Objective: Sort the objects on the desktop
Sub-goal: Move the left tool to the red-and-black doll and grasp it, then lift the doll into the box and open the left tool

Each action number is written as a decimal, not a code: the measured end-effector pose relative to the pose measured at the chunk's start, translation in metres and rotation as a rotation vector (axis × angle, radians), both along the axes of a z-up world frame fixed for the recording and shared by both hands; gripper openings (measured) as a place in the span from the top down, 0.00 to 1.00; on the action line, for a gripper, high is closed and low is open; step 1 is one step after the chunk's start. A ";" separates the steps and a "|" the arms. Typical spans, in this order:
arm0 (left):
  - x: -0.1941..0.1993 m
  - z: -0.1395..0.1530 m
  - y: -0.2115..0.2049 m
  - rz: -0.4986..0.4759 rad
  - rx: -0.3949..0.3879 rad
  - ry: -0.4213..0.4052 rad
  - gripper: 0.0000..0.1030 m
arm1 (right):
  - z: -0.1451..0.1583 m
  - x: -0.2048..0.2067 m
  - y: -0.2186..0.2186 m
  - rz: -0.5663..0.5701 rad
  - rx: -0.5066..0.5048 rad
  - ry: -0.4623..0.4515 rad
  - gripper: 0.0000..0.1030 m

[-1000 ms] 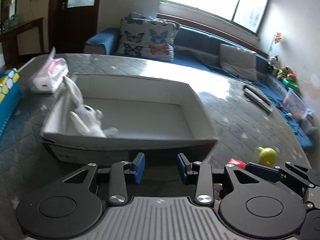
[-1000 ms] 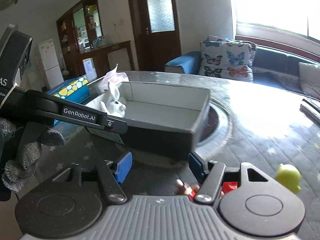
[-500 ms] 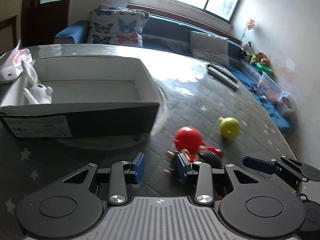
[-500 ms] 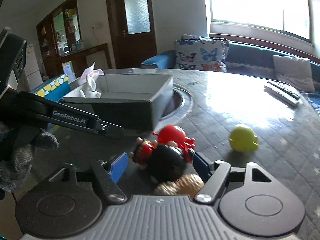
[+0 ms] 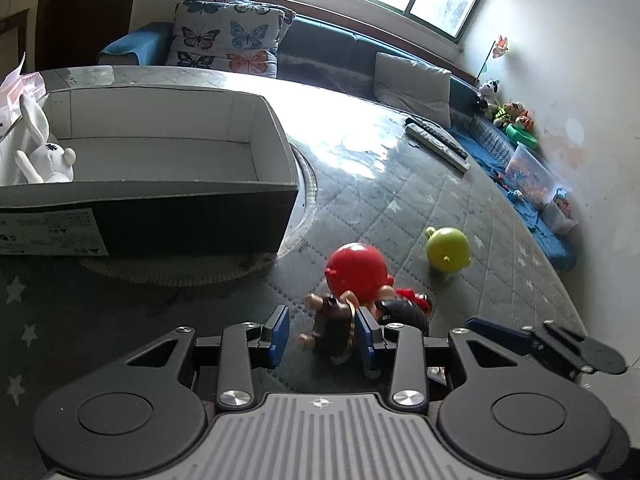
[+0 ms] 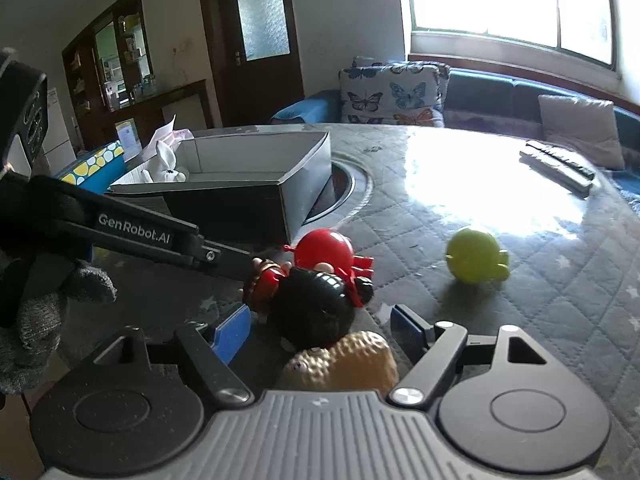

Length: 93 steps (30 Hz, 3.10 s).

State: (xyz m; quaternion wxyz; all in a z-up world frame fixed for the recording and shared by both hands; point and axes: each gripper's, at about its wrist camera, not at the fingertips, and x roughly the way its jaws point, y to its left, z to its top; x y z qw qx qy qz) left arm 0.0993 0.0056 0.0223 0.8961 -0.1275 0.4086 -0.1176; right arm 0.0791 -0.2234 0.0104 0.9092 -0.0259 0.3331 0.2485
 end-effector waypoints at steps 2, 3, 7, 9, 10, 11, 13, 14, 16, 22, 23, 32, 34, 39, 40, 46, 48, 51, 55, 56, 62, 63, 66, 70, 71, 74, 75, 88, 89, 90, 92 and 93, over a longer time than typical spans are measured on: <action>0.005 -0.001 0.002 -0.002 -0.018 0.007 0.62 | -0.002 0.006 0.004 0.006 -0.005 0.009 0.23; 0.008 -0.002 0.003 -0.004 -0.030 0.014 0.62 | -0.004 0.009 0.006 0.008 -0.007 0.015 0.23; 0.018 -0.007 0.004 -0.015 -0.062 0.037 0.62 | -0.008 0.018 0.010 0.018 -0.012 0.039 0.23; 0.022 -0.010 0.004 -0.020 -0.072 0.047 0.62 | -0.009 0.021 0.011 0.018 -0.011 0.045 0.23; 0.024 -0.011 0.004 -0.021 -0.077 0.053 0.62 | -0.010 0.023 0.011 0.018 -0.009 0.050 0.23; 0.025 -0.012 0.004 -0.022 -0.084 0.058 0.62 | -0.010 0.025 0.011 0.018 -0.007 0.056 0.23; 0.027 -0.014 0.005 -0.026 -0.103 0.066 0.62 | -0.011 0.027 0.011 0.019 -0.005 0.063 0.23; 0.027 -0.014 0.006 -0.027 -0.111 0.069 0.62 | -0.012 0.028 0.011 0.019 -0.004 0.067 0.23; 0.028 -0.016 0.007 -0.030 -0.121 0.074 0.62 | -0.014 0.030 0.011 0.017 0.000 0.075 0.23; 0.030 -0.020 0.007 -0.029 -0.147 0.093 0.62 | -0.017 0.035 0.010 0.019 0.014 0.098 0.24; 0.030 -0.020 0.007 -0.027 -0.150 0.094 0.62 | -0.018 0.036 0.010 0.020 0.017 0.100 0.24; 0.032 -0.025 0.009 -0.012 -0.185 0.108 0.62 | -0.021 0.040 0.013 0.041 0.020 0.126 0.30; 0.032 -0.025 0.010 -0.010 -0.196 0.112 0.62 | -0.021 0.040 0.014 0.041 0.016 0.127 0.32; 0.031 -0.024 0.011 -0.010 -0.201 0.110 0.63 | -0.021 0.040 0.014 0.038 0.019 0.129 0.35; 0.031 -0.024 0.011 -0.010 -0.201 0.107 0.63 | -0.020 0.040 0.014 0.039 0.017 0.126 0.35; 0.025 -0.014 0.014 -0.013 -0.200 0.078 0.63 | -0.012 0.034 0.017 0.047 0.012 0.097 0.35; 0.023 -0.009 0.016 -0.011 -0.200 0.064 0.63 | -0.007 0.033 0.019 0.051 0.012 0.079 0.35; 0.020 0.000 0.018 -0.008 -0.198 0.039 0.63 | 0.001 0.032 0.021 0.058 0.014 0.056 0.35; 0.019 0.013 0.024 -0.002 -0.195 0.009 0.64 | 0.013 0.033 0.027 0.072 0.013 0.021 0.35; 0.019 0.016 0.025 0.000 -0.193 -0.001 0.64 | 0.016 0.034 0.029 0.076 0.013 0.012 0.35; 0.021 0.034 0.040 0.029 -0.195 -0.048 0.64 | 0.033 0.042 0.045 0.112 0.005 -0.037 0.35; 0.021 0.037 0.043 0.034 -0.195 -0.057 0.64 | 0.036 0.044 0.048 0.118 0.002 -0.046 0.35; 0.023 0.047 0.053 0.055 -0.190 -0.089 0.64 | 0.046 0.050 0.058 0.139 -0.002 -0.074 0.35; 0.032 0.057 0.070 0.092 -0.192 -0.121 0.64 | 0.058 0.062 0.075 0.172 -0.002 -0.107 0.35; 0.034 0.059 0.074 0.102 -0.195 -0.125 0.64 | 0.060 0.066 0.079 0.181 -0.002 -0.114 0.35; 0.045 0.059 0.086 0.131 -0.195 -0.130 0.64 | 0.064 0.081 0.095 0.207 -0.004 -0.118 0.35; 0.049 0.059 0.090 0.141 -0.195 -0.130 0.64 | 0.064 0.086 0.099 0.214 -0.005 -0.117 0.35; 0.117 0.021 0.147 0.267 -0.225 -0.002 0.67 | 0.047 0.168 0.172 0.262 -0.053 -0.015 0.41; 0.122 0.017 0.152 0.276 -0.228 0.010 0.67 | 0.042 0.174 0.177 0.265 -0.060 -0.003 0.41; 0.127 0.013 0.156 0.284 -0.233 0.023 0.67 | 0.038 0.179 0.181 0.270 -0.061 0.011 0.41; 0.138 0.006 0.164 0.302 -0.239 0.053 0.67 | 0.028 0.189 0.186 0.277 -0.060 0.047 0.41; 0.143 0.002 0.167 0.308 -0.238 0.067 0.67 | 0.023 0.196 0.188 0.280 -0.060 0.064 0.41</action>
